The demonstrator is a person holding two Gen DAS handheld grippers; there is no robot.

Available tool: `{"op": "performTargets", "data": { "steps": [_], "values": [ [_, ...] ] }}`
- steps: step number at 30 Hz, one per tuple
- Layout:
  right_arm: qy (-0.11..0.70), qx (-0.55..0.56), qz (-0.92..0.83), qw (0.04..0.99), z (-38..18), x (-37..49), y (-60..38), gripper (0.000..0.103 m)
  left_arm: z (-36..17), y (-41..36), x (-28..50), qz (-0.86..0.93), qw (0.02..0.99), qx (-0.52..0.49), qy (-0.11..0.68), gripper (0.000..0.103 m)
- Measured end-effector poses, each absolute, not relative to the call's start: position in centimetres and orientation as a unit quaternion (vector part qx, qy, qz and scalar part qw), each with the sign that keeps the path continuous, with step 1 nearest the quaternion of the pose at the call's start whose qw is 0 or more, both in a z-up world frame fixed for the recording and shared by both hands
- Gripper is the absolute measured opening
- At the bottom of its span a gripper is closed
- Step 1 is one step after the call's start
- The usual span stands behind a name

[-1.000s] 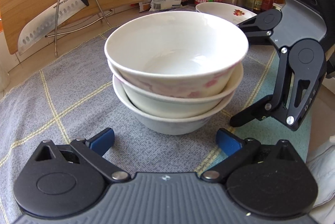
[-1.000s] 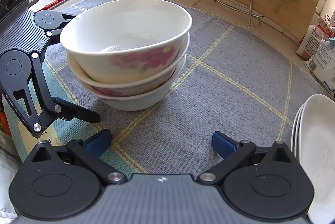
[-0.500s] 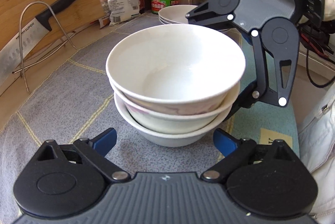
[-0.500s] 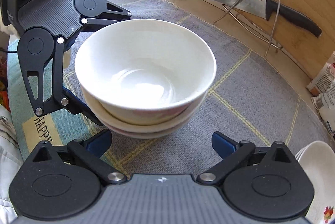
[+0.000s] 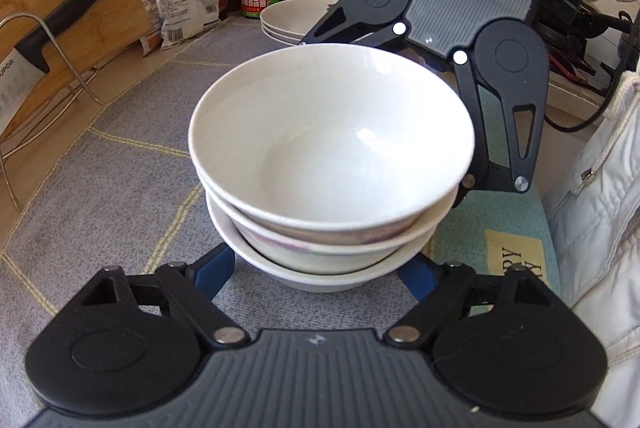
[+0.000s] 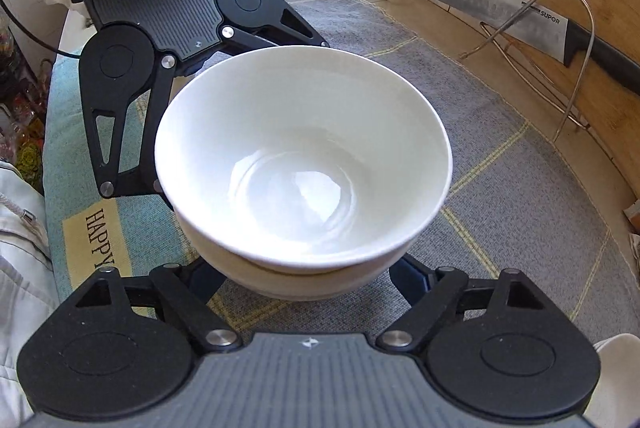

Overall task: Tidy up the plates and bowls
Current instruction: 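Lift the bowl stack off the towel with both grippers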

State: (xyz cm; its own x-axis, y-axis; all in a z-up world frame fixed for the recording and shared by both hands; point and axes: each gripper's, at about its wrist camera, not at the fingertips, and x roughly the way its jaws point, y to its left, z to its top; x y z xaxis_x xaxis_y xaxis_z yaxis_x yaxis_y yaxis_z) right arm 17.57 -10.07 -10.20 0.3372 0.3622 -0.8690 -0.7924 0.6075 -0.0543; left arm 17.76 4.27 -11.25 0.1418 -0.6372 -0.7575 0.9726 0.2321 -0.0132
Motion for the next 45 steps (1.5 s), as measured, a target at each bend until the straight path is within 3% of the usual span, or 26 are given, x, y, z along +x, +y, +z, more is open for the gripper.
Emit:
{"op": "performTargets", "data": {
  "steps": [12, 45],
  "values": [
    [0.448, -0.247, 0.391, 0.765, -10.0, 18.2, -10.1, 0.081, -11.3, 3.8, 18.4, -0.59, 0.682, 0.274, 0.333, 0.085],
    [0.445, -0.258, 0.405, 0.756, -7.2, 17.1, -12.4, 0.081, -8.9, 1.3, 16.7, -0.564, 0.7, 0.276, 0.34, 0.084]
  ]
}}
